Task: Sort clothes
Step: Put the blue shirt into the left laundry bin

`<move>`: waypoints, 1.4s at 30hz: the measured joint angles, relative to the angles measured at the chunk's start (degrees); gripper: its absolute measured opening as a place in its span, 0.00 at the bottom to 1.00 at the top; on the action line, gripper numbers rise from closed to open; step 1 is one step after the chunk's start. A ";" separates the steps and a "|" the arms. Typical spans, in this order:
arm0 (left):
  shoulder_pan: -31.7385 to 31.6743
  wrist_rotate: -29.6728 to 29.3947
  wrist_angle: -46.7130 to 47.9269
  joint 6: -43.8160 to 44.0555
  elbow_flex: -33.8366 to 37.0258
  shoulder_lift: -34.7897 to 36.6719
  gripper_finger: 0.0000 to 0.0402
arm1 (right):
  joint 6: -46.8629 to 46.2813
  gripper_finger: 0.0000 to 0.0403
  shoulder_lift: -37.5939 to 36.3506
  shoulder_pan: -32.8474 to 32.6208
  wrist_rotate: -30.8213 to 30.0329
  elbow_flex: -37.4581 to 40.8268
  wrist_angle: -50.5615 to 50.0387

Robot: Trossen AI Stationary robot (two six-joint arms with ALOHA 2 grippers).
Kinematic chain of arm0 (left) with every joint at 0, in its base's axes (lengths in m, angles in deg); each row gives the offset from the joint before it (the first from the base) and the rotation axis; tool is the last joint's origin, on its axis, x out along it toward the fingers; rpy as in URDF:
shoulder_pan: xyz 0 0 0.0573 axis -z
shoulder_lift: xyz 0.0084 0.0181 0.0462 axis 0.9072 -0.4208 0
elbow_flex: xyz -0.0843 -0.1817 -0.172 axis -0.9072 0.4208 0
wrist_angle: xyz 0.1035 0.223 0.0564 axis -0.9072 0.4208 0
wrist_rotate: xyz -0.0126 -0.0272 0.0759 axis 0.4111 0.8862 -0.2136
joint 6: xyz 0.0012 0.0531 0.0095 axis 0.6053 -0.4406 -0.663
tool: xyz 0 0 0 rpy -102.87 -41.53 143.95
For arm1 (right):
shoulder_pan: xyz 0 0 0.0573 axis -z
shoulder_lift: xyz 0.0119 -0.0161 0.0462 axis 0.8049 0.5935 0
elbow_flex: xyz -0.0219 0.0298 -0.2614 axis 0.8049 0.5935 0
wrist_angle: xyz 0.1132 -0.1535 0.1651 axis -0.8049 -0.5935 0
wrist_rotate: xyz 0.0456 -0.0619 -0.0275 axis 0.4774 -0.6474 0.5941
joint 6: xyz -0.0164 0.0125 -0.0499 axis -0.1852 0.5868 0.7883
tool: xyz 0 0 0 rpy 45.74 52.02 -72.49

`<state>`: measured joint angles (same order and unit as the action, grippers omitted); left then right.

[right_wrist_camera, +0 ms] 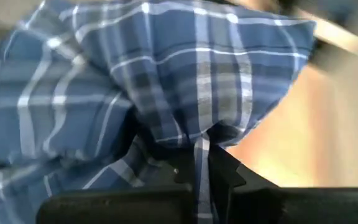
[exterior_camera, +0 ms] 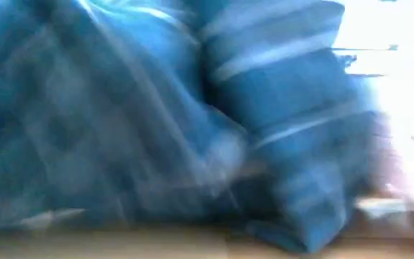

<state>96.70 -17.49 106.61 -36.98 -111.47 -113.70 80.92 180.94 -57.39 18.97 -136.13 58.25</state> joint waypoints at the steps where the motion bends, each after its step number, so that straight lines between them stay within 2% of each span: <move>1: 0.26 0.04 1.56 1.71 0.00 -0.02 0.66 | -0.94 0.00 0.54 0.15 -6.11 0.00 -1.07; 3: 0.71 0.11 4.74 5.55 0.00 -0.02 0.66 | -2.90 0.00 1.65 0.87 -14.30 0.02 -2.64; 7: 0.84 0.89 8.61 13.05 0.53 -0.17 0.66 | -3.87 0.06 3.92 2.55 -22.78 0.01 -5.22; 9: 0.82 2.02 8.08 14.45 2.07 -0.22 0.66 | -3.53 0.15 4.45 3.48 -25.36 0.04 -5.39; 13: 0.02 6.19 2.20 14.85 7.24 -0.26 0.66 | -4.81 0.34 2.93 5.03 -26.05 -1.81 -7.55; 16: -1.23 11.81 -7.35 13.59 11.86 -0.40 0.66 | -7.63 0.45 -0.33 5.42 -26.09 -3.52 -12.93; 20: -4.13 20.79 -27.75 5.61 19.19 -2.18 0.66 | -11.60 0.50 -7.30 4.11 -26.09 -1.64 -17.83; 25: -10.89 25.82 -49.33 0.97 25.56 -8.21 0.66 | -18.54 0.51 -17.99 0.64 -28.83 8.81 -17.36; 28: -17.16 33.29 -54.69 0.92 25.40 -13.58 0.66 | -23.27 0.51 -24.01 -2.22 -31.40 16.04 -13.53; 32: -24.44 42.61 -53.89 4.64 21.57 -22.53 0.67 | -28.62 0.51 -29.85 -6.34 -35.67 25.73 -2.11; 35: -28.12 46.52 -49.71 8.49 18.21 -29.08 0.69 | -28.54 0.51 -31.78 -8.40 -36.74 32.01 7.94; 38: -30.37 51.25 -45.02 11.69 15.62 -35.11 0.70 | -27.71 0.51 -32.36 -9.62 -36.51 36.46 14.73; 42: -31.26 56.41 -39.20 10.82 12.95 -41.84 0.69 | -27.59 0.51 -32.34 -10.14 -36.34 39.66 19.91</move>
<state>65.44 38.92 67.41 -26.15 -98.52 -155.54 53.33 148.60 -67.53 -17.38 -96.47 78.16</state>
